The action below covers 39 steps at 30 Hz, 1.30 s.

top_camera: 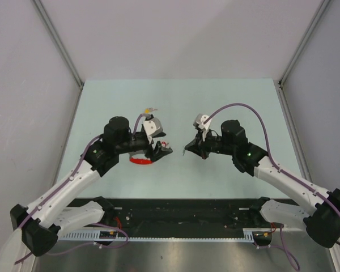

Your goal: Put the keys on the keyring

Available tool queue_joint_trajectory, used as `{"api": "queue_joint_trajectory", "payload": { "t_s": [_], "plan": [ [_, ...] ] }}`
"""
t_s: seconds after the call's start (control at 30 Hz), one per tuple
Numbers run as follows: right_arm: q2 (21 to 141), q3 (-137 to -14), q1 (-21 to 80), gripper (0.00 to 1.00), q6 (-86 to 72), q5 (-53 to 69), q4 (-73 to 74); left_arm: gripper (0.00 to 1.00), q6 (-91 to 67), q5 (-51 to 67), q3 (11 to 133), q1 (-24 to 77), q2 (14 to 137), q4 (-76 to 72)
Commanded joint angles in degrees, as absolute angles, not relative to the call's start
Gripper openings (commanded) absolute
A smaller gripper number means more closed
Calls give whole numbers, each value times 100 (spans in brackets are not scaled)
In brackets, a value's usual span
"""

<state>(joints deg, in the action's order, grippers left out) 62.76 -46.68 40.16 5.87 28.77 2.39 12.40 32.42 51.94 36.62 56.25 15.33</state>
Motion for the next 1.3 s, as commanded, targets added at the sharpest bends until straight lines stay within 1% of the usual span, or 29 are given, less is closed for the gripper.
{"api": "queue_joint_trajectory", "payload": {
  "t_s": [0.0, 0.03, 0.07, 0.2, 0.33, 0.47, 0.6, 0.73, 1.0, 1.07, 1.27],
  "plan": [
    [5871, -4360, 3946, 0, -86, 1706, 990, 77, 1046, 2058, 5133, 3683, 5125, 1108],
    [5871, -4307, 3946, 0, -210, 1575, 1141, 79, 1037, 1743, 5124, 3683, 4994, 1081],
    [5836, -4254, 3955, 0, -333, 1295, 1282, 80, 1028, 1610, 5115, 3683, 4931, 1064],
    [5661, -3790, 3946, 0, -965, 792, 1730, 80, 993, 1108, 5036, 3691, 4685, 993],
    [5598, -3569, 3903, 0, -1554, 370, 1968, 80, 993, 967, 5019, 3683, 4579, 1011],
    [5967, -3551, 3596, 0, -1757, 184, 1899, 80, 1002, 941, 5045, 3683, 4605, 1063],
    [6538, -3542, 3078, 0, -1749, 360, 1102, 80, 1019, 827, 5063, 3683, 4649, 1125],
    [7327, -3559, 2848, 0, -1521, 413, 204, 80, 1046, 774, 5063, 3683, 4667, 1143],
    [8208, -3559, 2804, 0, -1125, 0, -1369, 80, 1063, 729, 5071, 3691, 4746, 1178],
    [8349, -3551, 2795, 0, -1029, -228, -1590, 80, 1081, 695, 5071, 3683, 4764, 1195],
    [8867, -3507, 2882, 0, -756, -369, -2231, 81, 1116, 598, 5063, 3683, 4755, 1204]
  ]
}}
